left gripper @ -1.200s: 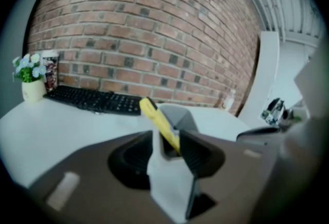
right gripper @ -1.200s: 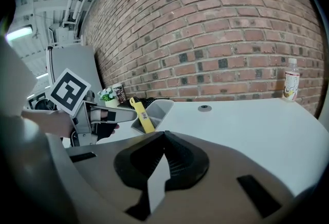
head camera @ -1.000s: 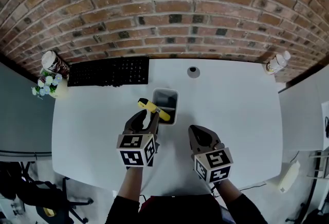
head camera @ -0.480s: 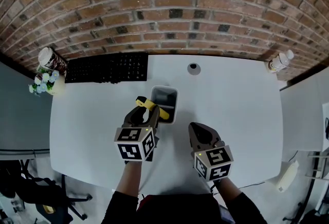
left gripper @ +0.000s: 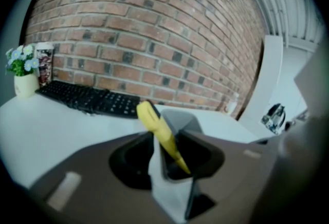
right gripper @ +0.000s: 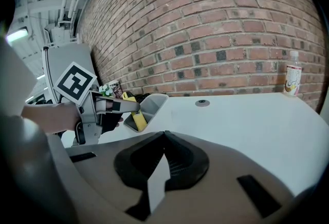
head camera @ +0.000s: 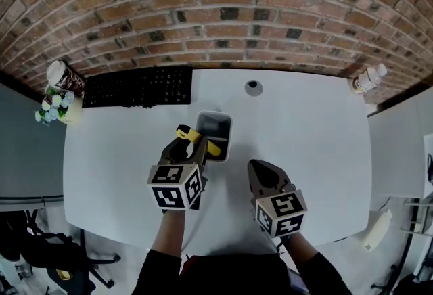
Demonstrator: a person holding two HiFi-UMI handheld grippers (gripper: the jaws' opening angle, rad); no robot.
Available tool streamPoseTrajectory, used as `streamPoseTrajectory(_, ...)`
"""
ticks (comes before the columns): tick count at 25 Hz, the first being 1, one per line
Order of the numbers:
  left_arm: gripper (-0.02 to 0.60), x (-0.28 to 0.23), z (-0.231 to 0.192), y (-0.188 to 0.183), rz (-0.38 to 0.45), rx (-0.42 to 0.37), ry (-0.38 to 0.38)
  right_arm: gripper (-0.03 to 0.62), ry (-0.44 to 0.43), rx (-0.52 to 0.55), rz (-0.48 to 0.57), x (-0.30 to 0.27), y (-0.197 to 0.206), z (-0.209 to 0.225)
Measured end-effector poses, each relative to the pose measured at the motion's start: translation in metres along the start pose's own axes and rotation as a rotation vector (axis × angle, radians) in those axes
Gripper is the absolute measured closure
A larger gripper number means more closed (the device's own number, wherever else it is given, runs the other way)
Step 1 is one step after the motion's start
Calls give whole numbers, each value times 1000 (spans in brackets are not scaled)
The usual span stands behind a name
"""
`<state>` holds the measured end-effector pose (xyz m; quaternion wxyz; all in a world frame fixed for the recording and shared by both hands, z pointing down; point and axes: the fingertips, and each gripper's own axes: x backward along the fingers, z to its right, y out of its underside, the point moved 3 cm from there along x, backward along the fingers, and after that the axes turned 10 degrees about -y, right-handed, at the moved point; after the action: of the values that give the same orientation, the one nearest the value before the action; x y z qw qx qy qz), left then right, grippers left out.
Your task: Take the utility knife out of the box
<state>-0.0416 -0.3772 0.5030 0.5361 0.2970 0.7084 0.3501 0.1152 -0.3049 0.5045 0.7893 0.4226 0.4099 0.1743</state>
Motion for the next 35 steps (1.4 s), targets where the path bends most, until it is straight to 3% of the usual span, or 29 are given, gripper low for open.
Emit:
streamPoseTrajectory(26,506,17,16,-13,70,10,30,586,8,16,12,16,1,-5)
streamPoseTrajectory(35,511,26,24,-16,105,-67,13,586,7,29,26,24,-3,-9)
